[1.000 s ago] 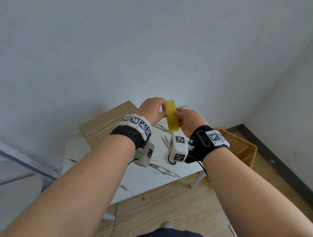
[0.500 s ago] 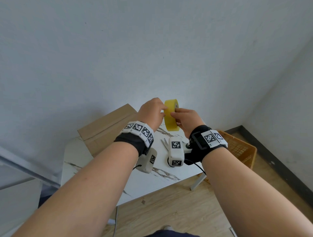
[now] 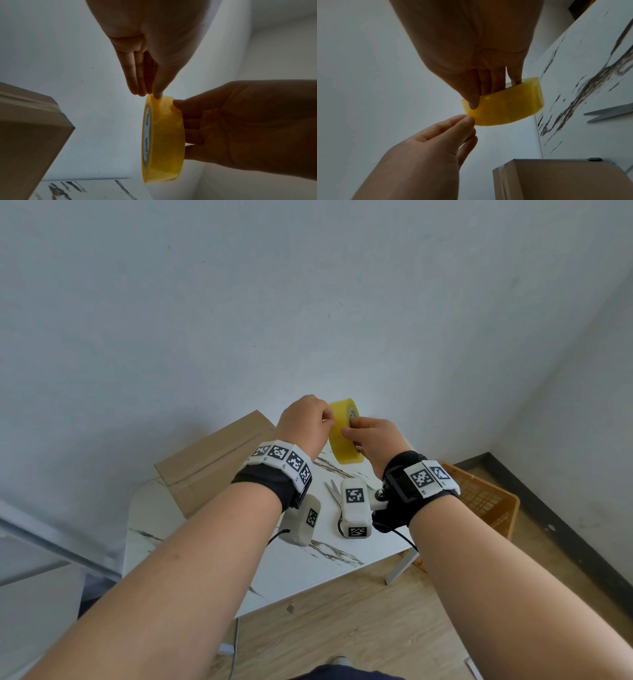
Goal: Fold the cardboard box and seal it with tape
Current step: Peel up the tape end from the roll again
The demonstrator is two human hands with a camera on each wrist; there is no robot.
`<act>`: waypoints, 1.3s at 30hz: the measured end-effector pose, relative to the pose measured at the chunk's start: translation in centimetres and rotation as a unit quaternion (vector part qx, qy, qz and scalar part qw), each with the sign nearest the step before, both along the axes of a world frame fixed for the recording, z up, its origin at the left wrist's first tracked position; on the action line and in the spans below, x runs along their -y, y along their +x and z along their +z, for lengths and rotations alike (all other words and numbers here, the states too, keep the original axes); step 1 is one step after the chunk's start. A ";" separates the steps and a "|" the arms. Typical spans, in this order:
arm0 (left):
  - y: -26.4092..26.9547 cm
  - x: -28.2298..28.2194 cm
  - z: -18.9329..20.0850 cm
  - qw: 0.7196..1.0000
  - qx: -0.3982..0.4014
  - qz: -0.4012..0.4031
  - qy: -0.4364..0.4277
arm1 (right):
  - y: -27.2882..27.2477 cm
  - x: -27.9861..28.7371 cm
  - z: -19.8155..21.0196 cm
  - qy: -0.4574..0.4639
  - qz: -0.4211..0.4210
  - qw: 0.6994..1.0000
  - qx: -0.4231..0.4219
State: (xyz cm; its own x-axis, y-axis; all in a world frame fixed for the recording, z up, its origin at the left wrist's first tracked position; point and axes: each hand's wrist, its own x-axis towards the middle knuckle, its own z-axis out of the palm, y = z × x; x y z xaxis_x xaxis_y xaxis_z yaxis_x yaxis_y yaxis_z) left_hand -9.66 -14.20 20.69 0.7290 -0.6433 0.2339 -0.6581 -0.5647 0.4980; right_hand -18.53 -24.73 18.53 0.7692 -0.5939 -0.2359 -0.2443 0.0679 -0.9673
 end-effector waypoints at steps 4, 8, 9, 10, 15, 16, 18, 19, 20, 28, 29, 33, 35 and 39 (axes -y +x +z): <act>0.1 0.2 -0.1 1.000 -0.013 0.001 -0.013 | 0.0 -0.1 0.3 0.015 -0.010 1.000 0.001; 0.3 0.4 -0.4 0.998 -0.032 0.004 -0.055 | 0.1 0.1 0.7 0.031 -0.014 0.999 0.016; 0.2 0.6 -0.5 0.998 -0.035 0.007 -0.061 | 0.2 0.2 0.7 0.034 -0.012 0.999 0.019; 0.2 0.7 -0.5 0.997 -0.037 0.009 -0.065 | 0.2 0.2 0.8 0.038 -0.009 0.999 0.023; -0.1 0.9 -0.6 0.996 -0.037 -0.002 -0.082 | 0.4 0.4 0.3 0.070 -0.005 0.997 0.034; -0.1 0.8 -0.6 0.996 -0.036 -0.005 -0.084 | 0.4 0.4 0.2 0.076 -0.007 0.996 0.035; -0.1 0.6 -0.6 0.996 -0.030 -0.011 -0.084 | 0.5 0.4 0.1 0.080 -0.008 0.996 0.034; -0.1 0.5 -0.6 0.996 -0.028 -0.013 -0.083 | 0.6 0.3 0.0 0.078 -0.010 0.996 0.030; -0.2 0.4 -0.6 0.996 -0.028 -0.013 -0.081 | 0.6 0.3 0.0 0.077 -0.011 0.997 0.028; -0.2 0.4 -0.9 0.998 -0.035 -0.004 -0.060 | 0.6 0.2 -0.4 0.098 -0.012 0.995 0.019; -0.2 0.3 -0.9 0.998 -0.031 -0.006 -0.059 | 0.6 0.2 -0.5 0.099 -0.012 0.995 0.018; -0.3 0.0 -1.1 0.998 -0.025 -0.008 -0.064 | 0.5 0.2 -0.6 0.097 -0.010 0.995 0.019; -0.4 0.0 -1.2 0.997 -0.027 -0.006 -0.068 | 0.6 0.2 -0.7 0.101 -0.010 0.995 0.018; -0.5 0.3 -1.1 0.996 -0.046 -0.002 -0.071 | 0.8 0.3 -0.6 0.115 -0.017 0.993 0.027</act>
State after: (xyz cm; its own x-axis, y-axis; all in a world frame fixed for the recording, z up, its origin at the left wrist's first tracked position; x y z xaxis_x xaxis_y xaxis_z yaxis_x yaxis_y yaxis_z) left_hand -10.18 -14.51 19.59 0.7487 -0.6122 0.2542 -0.6079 -0.4814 0.6314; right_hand -17.70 -25.01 17.94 0.7650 -0.5545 -0.3275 -0.1871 0.2953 -0.9369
